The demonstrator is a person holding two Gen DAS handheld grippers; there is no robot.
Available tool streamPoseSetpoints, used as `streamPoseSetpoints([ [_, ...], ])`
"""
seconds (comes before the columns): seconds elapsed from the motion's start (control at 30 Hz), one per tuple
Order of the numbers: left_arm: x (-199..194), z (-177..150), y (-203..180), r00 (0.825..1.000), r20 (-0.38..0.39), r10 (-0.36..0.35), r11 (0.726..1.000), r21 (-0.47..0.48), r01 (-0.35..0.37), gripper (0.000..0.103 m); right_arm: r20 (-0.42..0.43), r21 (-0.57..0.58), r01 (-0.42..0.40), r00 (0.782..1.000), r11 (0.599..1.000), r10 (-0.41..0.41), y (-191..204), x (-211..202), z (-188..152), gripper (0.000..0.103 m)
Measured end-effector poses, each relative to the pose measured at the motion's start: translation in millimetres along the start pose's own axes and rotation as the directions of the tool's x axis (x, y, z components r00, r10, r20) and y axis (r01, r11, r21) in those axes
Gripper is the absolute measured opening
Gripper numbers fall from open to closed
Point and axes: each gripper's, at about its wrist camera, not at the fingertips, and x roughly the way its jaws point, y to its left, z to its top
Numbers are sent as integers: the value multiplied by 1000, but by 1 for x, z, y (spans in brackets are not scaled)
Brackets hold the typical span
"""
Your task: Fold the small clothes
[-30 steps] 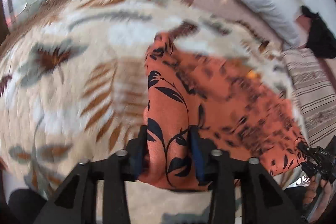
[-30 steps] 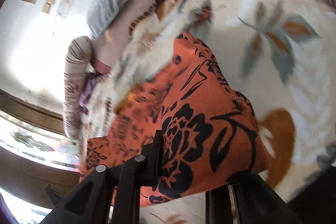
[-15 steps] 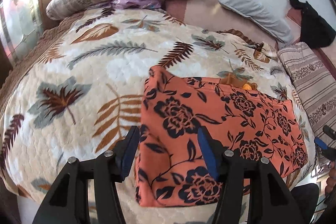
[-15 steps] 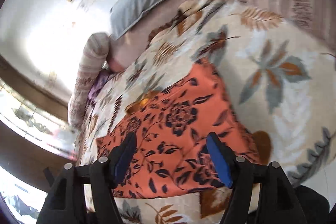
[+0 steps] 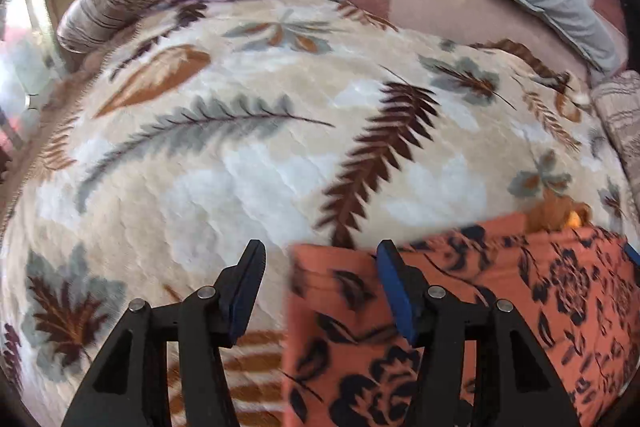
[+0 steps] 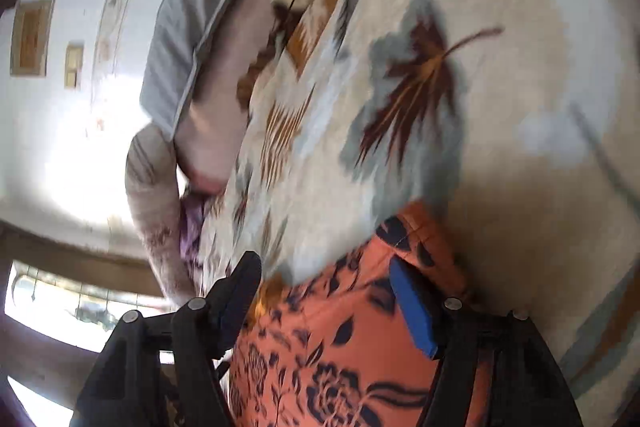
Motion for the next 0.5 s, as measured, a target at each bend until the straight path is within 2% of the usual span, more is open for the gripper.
streamPoseSetpoints([
  [0.03, 3, 3, 9, 1000, -13, 8, 999, -47, -9, 59, 27, -6, 5, 1000, 1000, -5, -3, -7, 4, 71],
  [0.1, 5, 2, 27, 997, -56, -53, 990, -137, 45, 59, 17, 1, 8, 1000, 1000, -8, -4, -16, 1, 71],
  [0.13, -2, -1, 33, 997, -46, -69, 985, -159, 61, 59, 31, -31, 39, 999, 999, -38, 1, -26, -5, 71],
  [0.2, -28, -9, 36, 997, 0, -81, 985, -151, 80, 59, 72, -123, 94, 994, 988, -86, 20, -42, -19, 73],
  [0.27, -59, -22, 35, 992, 51, -115, 985, -122, 120, 59, 87, -201, 86, 994, 976, -70, 40, -66, -44, 73],
  [0.37, -97, -47, 25, 987, 73, -145, 985, -85, 151, 69, 8, -287, -2, 1000, 958, 4, 63, -88, -93, 75],
  [0.4, -108, -58, 22, 986, 75, -150, 984, -86, 156, 74, -33, -296, -43, 999, 954, 34, 69, -89, -113, 80],
  [0.5, -123, -95, 15, 981, 54, -187, 978, -89, 191, 77, -197, -288, -163, 974, 944, 109, 64, -86, -167, 81],
])
